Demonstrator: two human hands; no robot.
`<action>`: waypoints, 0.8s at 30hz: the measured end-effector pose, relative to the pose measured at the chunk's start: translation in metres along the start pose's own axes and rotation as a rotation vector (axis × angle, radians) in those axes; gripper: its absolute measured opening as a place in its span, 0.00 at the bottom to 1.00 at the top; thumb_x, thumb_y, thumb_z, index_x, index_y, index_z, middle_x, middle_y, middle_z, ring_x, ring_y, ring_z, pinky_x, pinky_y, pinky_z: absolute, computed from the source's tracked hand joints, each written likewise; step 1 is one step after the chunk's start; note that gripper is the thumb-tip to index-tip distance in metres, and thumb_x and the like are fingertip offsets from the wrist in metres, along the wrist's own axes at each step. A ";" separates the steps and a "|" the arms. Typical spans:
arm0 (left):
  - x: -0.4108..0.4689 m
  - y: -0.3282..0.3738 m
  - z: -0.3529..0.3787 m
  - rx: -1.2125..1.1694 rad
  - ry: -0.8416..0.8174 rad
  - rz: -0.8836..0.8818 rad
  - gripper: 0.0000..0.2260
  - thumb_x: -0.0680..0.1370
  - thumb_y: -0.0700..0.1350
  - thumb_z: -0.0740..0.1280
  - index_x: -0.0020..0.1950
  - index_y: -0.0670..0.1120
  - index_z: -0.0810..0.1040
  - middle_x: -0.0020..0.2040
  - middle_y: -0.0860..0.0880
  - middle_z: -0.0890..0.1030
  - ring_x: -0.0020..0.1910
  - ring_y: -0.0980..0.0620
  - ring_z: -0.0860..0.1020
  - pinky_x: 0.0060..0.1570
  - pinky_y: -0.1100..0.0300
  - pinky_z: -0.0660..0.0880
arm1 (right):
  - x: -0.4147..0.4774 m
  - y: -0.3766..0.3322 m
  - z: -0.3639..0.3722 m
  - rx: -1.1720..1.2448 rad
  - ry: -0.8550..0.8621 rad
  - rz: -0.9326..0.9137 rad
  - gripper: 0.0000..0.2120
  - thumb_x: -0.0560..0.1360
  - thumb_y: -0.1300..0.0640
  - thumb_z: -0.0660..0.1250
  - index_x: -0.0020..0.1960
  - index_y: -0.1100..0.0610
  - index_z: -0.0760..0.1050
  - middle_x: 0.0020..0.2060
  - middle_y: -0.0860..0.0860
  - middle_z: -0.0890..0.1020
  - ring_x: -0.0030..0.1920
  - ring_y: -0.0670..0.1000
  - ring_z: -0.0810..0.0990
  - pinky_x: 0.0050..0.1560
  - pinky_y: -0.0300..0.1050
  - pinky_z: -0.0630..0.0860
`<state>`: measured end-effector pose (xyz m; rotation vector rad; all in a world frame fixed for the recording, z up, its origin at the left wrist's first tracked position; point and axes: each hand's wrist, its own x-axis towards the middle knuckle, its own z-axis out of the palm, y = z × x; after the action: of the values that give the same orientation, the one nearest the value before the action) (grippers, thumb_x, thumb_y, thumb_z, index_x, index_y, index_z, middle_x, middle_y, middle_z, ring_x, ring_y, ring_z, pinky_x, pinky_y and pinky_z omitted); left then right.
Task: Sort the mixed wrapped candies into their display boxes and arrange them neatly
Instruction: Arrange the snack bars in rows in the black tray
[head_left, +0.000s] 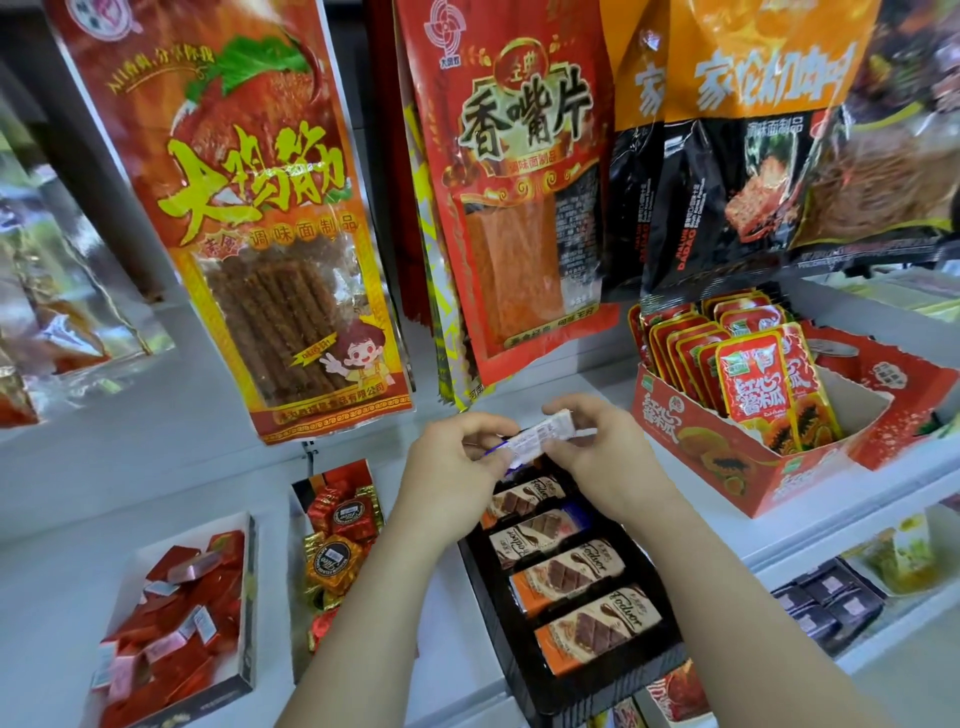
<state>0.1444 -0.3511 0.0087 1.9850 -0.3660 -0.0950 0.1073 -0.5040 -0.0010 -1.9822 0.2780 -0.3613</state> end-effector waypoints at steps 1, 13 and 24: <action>-0.001 0.001 -0.001 -0.085 -0.031 -0.044 0.09 0.76 0.38 0.69 0.48 0.53 0.82 0.43 0.52 0.79 0.39 0.56 0.77 0.43 0.61 0.77 | -0.001 -0.001 -0.003 0.074 0.000 0.030 0.11 0.74 0.65 0.68 0.54 0.54 0.77 0.45 0.52 0.81 0.42 0.52 0.82 0.36 0.37 0.75; -0.007 -0.001 0.006 0.004 0.007 0.009 0.14 0.73 0.37 0.72 0.43 0.58 0.78 0.40 0.53 0.83 0.39 0.54 0.82 0.43 0.58 0.80 | -0.011 -0.016 -0.021 0.601 -0.152 0.359 0.08 0.78 0.57 0.66 0.51 0.63 0.75 0.38 0.56 0.82 0.36 0.51 0.81 0.40 0.40 0.78; -0.013 0.004 0.000 -0.341 -0.054 -0.174 0.12 0.81 0.36 0.61 0.47 0.46 0.83 0.39 0.49 0.85 0.39 0.53 0.84 0.44 0.59 0.81 | -0.015 -0.013 -0.032 0.515 -0.239 0.332 0.12 0.75 0.72 0.64 0.55 0.60 0.75 0.45 0.63 0.80 0.43 0.55 0.82 0.42 0.42 0.78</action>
<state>0.1311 -0.3490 0.0106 1.6745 -0.1952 -0.3024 0.0824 -0.5200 0.0218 -1.4234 0.3180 0.0234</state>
